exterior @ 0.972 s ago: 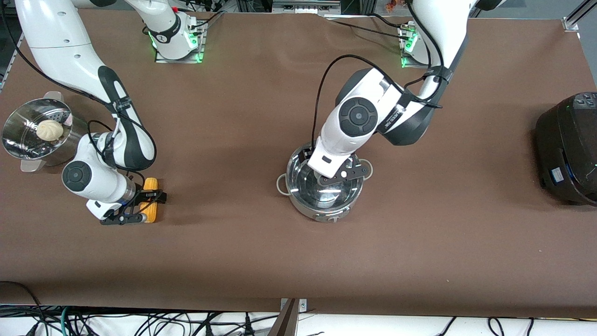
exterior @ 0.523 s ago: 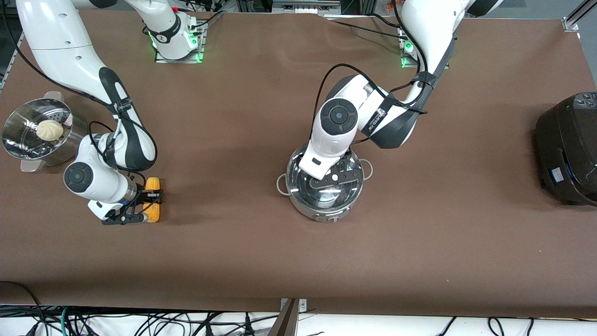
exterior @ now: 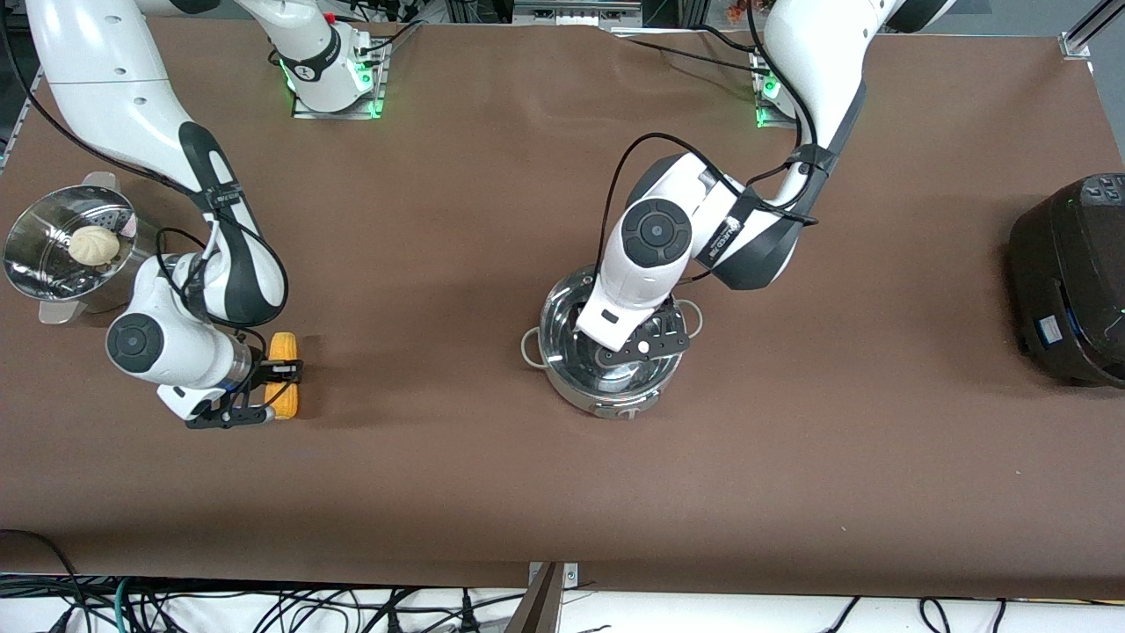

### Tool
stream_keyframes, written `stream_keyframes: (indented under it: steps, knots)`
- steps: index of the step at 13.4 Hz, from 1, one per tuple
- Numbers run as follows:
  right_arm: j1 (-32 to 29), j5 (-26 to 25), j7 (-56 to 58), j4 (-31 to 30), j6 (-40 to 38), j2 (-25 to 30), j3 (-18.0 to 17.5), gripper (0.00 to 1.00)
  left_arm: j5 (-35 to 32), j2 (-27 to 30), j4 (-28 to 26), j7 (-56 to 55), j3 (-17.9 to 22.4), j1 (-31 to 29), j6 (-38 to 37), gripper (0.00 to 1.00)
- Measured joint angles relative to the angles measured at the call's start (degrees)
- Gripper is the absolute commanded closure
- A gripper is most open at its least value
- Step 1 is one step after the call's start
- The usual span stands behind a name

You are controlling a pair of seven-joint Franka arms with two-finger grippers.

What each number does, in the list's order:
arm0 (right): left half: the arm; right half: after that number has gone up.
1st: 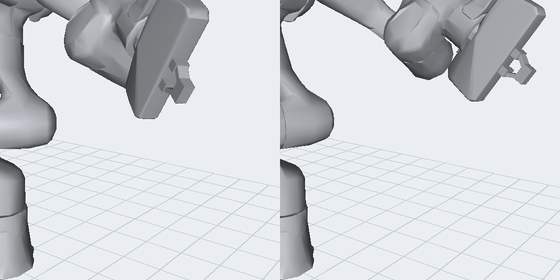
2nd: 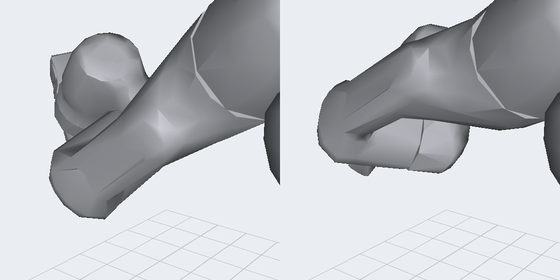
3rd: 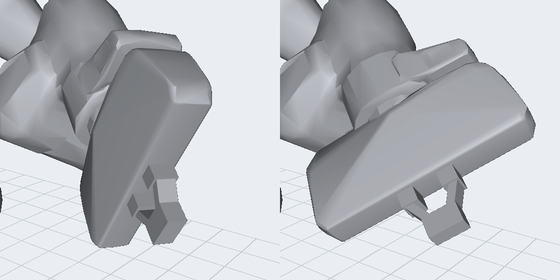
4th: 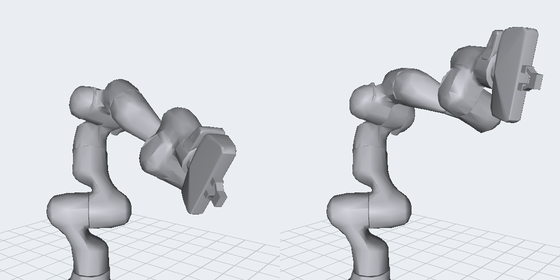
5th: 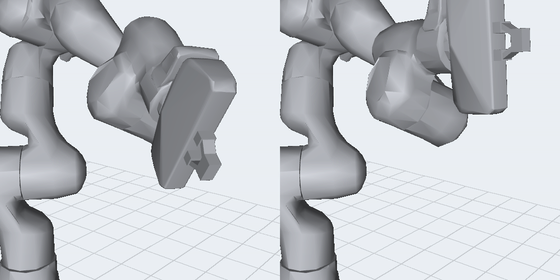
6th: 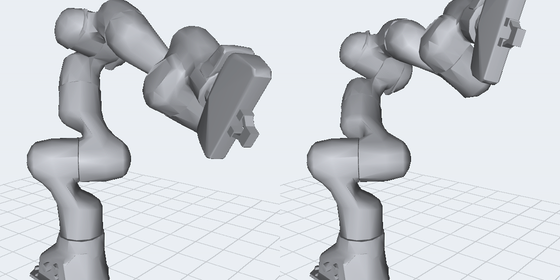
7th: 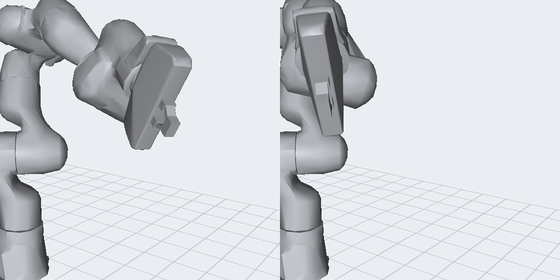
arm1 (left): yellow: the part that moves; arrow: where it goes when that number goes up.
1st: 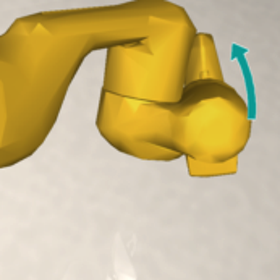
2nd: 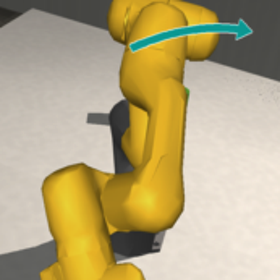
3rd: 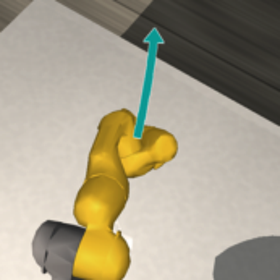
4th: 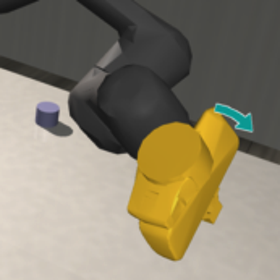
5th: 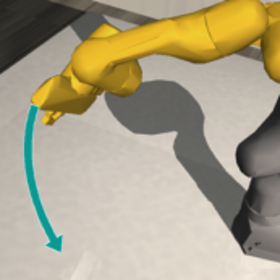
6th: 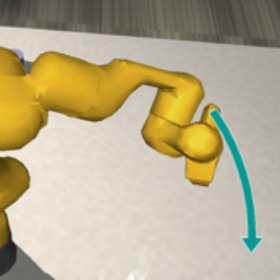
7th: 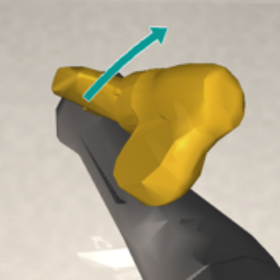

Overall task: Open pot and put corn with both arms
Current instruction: 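Grasp the lid knob with the left gripper while the right gripper grasps the corn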

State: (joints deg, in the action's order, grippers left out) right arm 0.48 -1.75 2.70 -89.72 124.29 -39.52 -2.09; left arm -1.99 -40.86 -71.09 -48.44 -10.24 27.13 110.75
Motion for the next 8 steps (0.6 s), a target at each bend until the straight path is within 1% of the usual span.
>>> stream_keyframes:
  steps: [1, 2, 3, 5, 8]
  knots:
    - [0.0, 0.0, 0.0, 2.1, -2.9, 0.4, -0.2, 0.75, 0.0, -0.1, -0.3, 0.1, 0.0, 0.0, 0.5, 0.00]
    - [0.1, 0.0, 0.0, 3.8, -5.2, 0.9, -0.2, 0.74, 0.0, -0.1, -0.7, 0.2, 0.0, 0.0, 0.9, 0.03]
    - [0.0, 0.0, 0.0, 5.0, -6.9, 1.3, -0.2, 0.74, 0.0, -0.1, -0.9, 0.2, 0.0, 0.0, 1.1, 0.08]
    - [0.0, 0.0, 0.0, 7.0, -9.9, 1.9, -0.2, 0.74, 0.0, -0.1, -1.1, 0.2, -0.1, 0.0, 1.1, 0.10]
    - [-0.1, 0.0, 0.0, 11.5, -16.6, 2.0, -0.2, 0.74, 0.0, -0.1, -1.2, 0.3, -0.2, 0.1, 1.1, 0.18]
